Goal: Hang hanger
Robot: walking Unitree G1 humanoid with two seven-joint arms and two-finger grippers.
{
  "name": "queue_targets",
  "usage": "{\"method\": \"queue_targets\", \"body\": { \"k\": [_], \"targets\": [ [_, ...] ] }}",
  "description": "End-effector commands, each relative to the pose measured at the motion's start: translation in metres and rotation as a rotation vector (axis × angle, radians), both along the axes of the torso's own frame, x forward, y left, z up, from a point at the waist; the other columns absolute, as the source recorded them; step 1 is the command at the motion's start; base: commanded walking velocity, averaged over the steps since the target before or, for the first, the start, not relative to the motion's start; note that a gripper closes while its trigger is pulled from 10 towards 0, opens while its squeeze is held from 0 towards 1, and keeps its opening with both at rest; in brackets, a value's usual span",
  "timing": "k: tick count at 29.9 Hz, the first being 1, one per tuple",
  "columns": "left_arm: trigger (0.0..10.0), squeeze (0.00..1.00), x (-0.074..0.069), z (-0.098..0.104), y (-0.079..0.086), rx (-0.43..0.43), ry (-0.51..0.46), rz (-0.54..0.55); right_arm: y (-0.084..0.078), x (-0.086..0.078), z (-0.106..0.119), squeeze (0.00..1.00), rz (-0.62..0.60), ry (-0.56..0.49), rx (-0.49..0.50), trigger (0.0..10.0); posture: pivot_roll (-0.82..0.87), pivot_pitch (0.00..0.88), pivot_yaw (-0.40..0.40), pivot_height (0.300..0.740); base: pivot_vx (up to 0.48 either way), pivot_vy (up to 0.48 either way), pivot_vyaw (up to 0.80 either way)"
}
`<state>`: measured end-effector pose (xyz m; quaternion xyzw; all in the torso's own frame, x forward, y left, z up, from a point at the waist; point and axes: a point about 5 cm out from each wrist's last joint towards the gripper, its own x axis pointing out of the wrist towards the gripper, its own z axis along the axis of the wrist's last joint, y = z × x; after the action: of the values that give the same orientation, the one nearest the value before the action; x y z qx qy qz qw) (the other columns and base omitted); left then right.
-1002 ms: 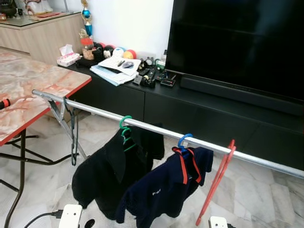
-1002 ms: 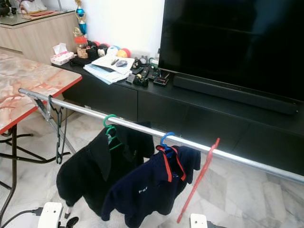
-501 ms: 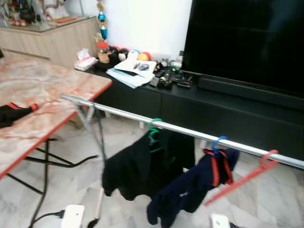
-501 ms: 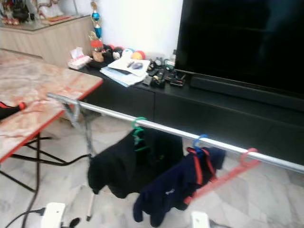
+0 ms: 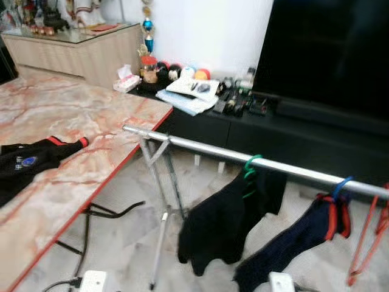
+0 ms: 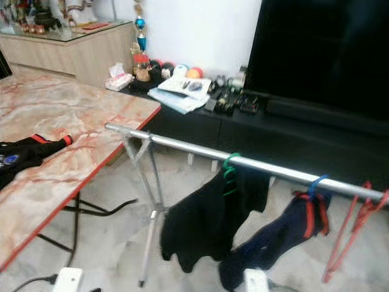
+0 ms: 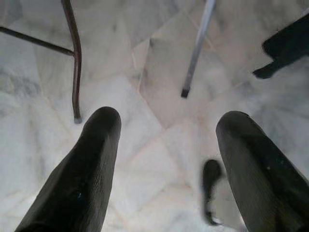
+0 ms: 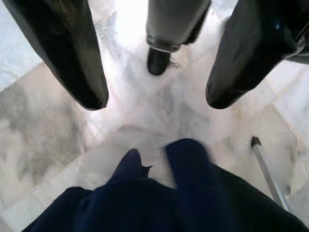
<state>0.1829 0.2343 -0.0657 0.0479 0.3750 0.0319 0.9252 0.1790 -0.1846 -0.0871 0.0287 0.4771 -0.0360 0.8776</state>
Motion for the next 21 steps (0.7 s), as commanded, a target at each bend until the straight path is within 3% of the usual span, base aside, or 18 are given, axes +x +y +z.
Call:
{"method": "queue_targets", "body": {
  "k": [1, 13, 19, 21],
  "targets": [
    [10.0, 0.0, -0.002, -0.001, 0.004, 0.022, 0.015, -0.012, 0.005, 0.008, 0.003, 0.0, -0.01, -0.037, 0.021, 10.0, 0.19, 0.014, -0.039, 0.74, 0.0, 0.0, 0.0],
    [10.0, 0.0, -0.009, -0.006, 0.002, 0.015, 0.041, -0.026, 0.008, 0.027, 0.015, 0.0, -0.046, -0.165, 0.057, 10.0, 0.17, 0.019, -0.042, 0.74, 0.0, 0.0, 0.0],
    [10.0, 0.0, -0.011, -0.009, -0.001, 0.02, 0.065, -0.035, 0.016, 0.051, 0.034, 0.0, 0.011, -0.351, 0.086, 10.0, 0.16, 0.018, -0.045, 0.74, 0.0, 0.0, 0.0],
    [10.0, 0.0, -0.013, -0.011, -0.002, 0.019, 0.083, -0.032, 0.02, 0.059, 0.044, 0.0, 0.028, -0.44, 0.147, 10.0, 0.16, 0.018, -0.046, 0.74, 0.0, 0.0, 0.0]
  ]
}}
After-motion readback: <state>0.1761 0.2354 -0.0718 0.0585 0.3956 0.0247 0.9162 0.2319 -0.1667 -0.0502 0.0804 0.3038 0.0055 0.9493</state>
